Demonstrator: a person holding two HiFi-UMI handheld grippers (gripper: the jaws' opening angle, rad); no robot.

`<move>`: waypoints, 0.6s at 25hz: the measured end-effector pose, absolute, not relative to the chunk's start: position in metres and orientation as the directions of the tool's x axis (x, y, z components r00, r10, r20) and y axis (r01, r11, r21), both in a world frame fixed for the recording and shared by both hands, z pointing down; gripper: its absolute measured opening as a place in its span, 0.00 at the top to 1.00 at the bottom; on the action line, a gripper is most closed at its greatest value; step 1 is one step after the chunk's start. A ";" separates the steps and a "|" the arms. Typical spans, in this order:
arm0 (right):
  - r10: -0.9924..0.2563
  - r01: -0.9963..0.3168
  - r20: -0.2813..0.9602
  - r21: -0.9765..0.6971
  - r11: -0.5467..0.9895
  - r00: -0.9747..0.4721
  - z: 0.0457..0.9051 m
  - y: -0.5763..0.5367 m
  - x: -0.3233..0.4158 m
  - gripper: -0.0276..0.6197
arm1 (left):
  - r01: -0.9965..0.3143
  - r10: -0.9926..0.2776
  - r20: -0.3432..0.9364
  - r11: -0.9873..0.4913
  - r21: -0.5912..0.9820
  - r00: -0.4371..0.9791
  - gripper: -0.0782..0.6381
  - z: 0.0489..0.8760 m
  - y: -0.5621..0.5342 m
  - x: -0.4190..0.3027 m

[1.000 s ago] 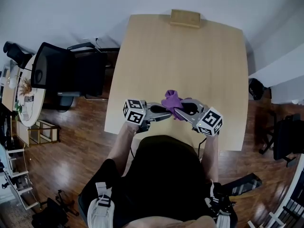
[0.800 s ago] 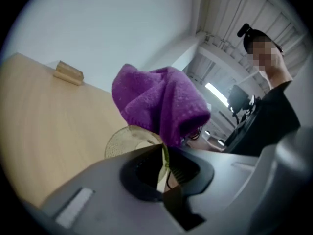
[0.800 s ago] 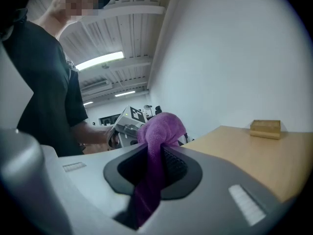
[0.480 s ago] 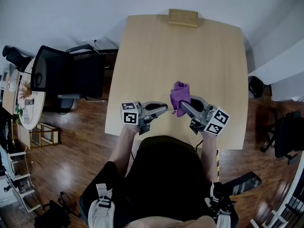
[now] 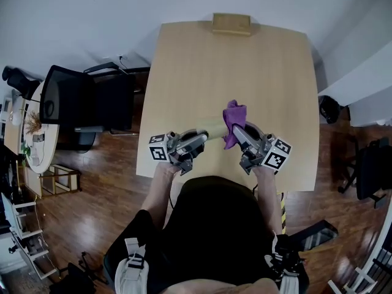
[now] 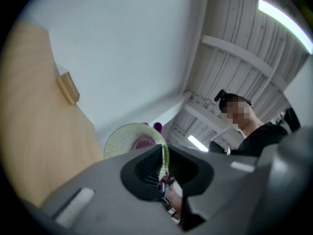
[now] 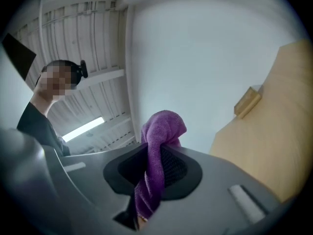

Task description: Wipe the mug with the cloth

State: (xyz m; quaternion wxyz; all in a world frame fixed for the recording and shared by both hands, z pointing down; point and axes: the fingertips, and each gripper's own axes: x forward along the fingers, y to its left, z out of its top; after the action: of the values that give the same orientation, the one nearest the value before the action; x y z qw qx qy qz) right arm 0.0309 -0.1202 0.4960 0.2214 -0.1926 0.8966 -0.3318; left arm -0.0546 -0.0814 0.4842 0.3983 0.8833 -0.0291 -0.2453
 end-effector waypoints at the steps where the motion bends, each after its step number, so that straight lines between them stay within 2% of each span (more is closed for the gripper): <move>1: -0.499 -0.197 -0.259 -0.699 0.688 -0.827 0.503 -0.123 0.031 0.86 | 0.147 -0.243 -0.411 -0.682 0.716 0.879 0.83 0.484 -0.080 -0.054; 7: -0.587 -0.352 -0.030 -0.776 0.524 -0.809 0.562 -0.136 0.043 0.86 | 0.142 -0.284 -0.417 -0.655 0.742 0.863 0.83 0.492 -0.082 -0.064; 9: -0.615 -0.379 -0.009 -0.781 0.497 -0.789 0.563 -0.140 0.052 0.86 | 0.148 -0.297 -0.432 -0.654 0.741 0.851 0.83 0.489 -0.085 -0.069; 12: -0.604 -0.255 -0.165 -0.797 0.547 -0.780 0.530 -0.139 0.060 0.86 | 0.143 -0.302 -0.429 -0.653 0.743 0.851 0.83 0.489 -0.088 -0.072; 15: -0.525 -0.119 -0.327 -0.754 0.646 -0.786 0.487 -0.129 0.055 0.86 | 0.141 -0.295 -0.422 -0.654 0.744 0.857 0.83 0.490 -0.089 -0.070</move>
State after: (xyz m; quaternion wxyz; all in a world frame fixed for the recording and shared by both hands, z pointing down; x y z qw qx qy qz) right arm 0.0550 -0.1287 0.4868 0.2695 -0.1858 0.8663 -0.3773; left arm -0.0700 -0.0886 0.4901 0.4139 0.8702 -0.0443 -0.2635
